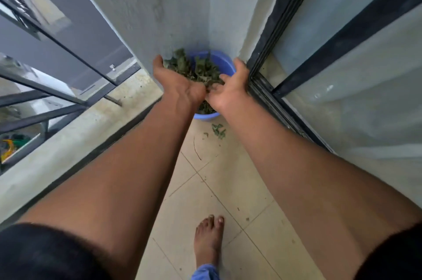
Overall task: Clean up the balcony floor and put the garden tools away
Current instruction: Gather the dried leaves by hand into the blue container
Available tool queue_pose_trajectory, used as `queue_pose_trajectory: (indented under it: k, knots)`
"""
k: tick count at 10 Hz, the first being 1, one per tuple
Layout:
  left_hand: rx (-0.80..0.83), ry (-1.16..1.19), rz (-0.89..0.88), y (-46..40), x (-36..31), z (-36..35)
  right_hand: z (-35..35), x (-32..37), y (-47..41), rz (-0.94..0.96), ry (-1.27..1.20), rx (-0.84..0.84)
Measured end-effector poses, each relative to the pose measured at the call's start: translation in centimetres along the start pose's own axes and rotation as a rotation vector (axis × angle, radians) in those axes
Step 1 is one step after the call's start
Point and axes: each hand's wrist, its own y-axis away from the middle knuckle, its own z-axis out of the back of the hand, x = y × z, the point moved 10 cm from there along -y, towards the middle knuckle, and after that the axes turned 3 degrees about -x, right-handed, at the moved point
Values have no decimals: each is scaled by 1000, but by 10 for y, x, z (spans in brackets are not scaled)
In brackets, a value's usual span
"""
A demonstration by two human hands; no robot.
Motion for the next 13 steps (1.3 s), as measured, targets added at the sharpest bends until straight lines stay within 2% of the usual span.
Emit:
queue_pose_trajectory:
  k: [2,3,4,5,7,9,11,13]
  knots:
    - [-123,-243,-60,6,-7,34,7,11,11,-3,39,49]
    - [-129,37,97,25,-43,70,26,23,46,76,191,78]
    - [36,922,204,70,-267,224,68,26,94,140,241,69]
    - [134,1197,10,151,-393,268,136,23,146,227,248,19]
    - [119,759,22,287,-343,147,313,24,269,499,181,-251]
    - [345,369,-174,430,-345,6,505,15,397,668,-17,-441]
    - [571,136,-362,595,-354,-130,681,-1,546,835,-117,-667]
    - [748,0,-432,738,-349,-258,824,-21,666,942,-246,-843]
